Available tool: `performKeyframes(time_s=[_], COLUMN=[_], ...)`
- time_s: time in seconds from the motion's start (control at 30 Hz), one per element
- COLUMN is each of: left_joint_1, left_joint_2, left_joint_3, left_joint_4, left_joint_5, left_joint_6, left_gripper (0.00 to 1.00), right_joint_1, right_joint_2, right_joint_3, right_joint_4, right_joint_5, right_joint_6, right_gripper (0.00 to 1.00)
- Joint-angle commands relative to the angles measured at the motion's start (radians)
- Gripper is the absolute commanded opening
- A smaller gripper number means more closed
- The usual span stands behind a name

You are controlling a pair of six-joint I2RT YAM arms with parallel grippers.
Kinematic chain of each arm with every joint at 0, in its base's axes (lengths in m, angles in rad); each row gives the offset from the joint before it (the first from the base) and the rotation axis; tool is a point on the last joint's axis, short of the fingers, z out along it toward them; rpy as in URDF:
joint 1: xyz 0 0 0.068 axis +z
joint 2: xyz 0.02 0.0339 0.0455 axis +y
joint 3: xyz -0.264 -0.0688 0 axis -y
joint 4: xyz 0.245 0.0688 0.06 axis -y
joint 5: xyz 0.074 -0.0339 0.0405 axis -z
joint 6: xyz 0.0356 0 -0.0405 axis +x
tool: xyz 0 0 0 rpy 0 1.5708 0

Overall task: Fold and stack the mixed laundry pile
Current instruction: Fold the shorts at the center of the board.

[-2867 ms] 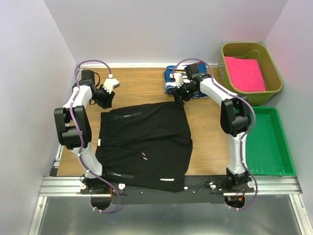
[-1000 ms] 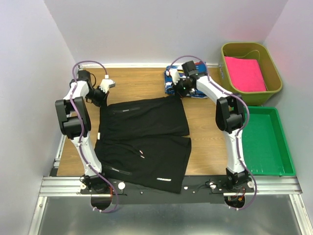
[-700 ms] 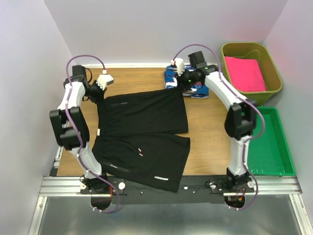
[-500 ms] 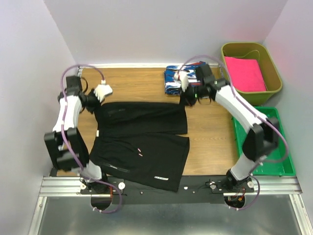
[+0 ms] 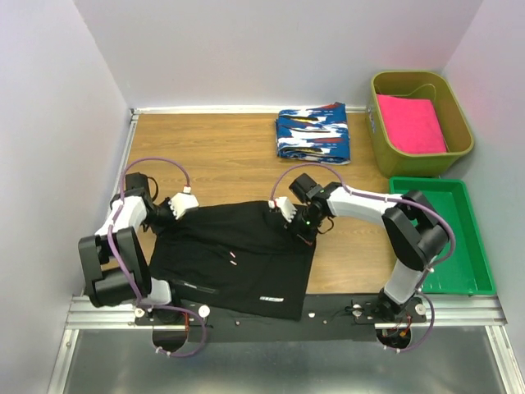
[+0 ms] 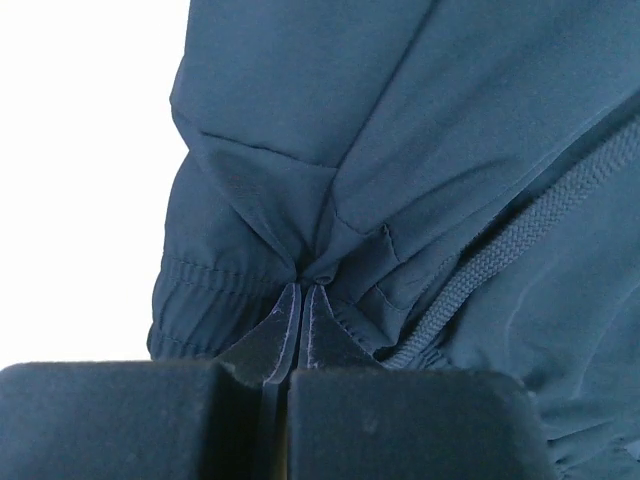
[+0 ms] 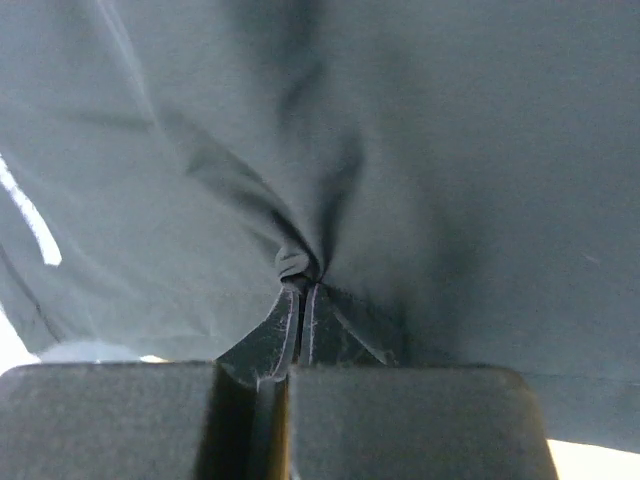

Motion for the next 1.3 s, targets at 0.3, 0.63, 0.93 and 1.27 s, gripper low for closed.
performKeyframes(time_s=[0.3, 0.63, 0.93, 1.27], left_joint_1=[-0.013, -0.011, -0.002, -0.001], left_joint_2=[0.334, 0.205, -0.109, -0.13], left_joint_3=[0.447, 0.595, 0.357, -0.147], left_joint_4=[0.071, -0.004, -0.178, 0.035], left_joint_5=[0.067, 0.108, 0.095, -0.138], left_joint_6=[-0.31, -0.251, 0.047, 0.13], left_gripper=[0.0, 0.0, 0.0, 0.0], right_joint_1=[-0.266, -0.272, -0.249, -0.088], right_joint_2=[0.236, 0.069, -0.153, -0.126], right_joint_3=[0.441, 0.59, 0.37, -0.033], right_joint_4=[-0.003, -0.14, -0.23, 0.009], right_joint_5=[0.232, 0.184, 0.091, 0.112], right_joint_6=[-0.182, -0.204, -0.205, -0.109], right_gripper=[0.01, 0.01, 0.01, 0.01])
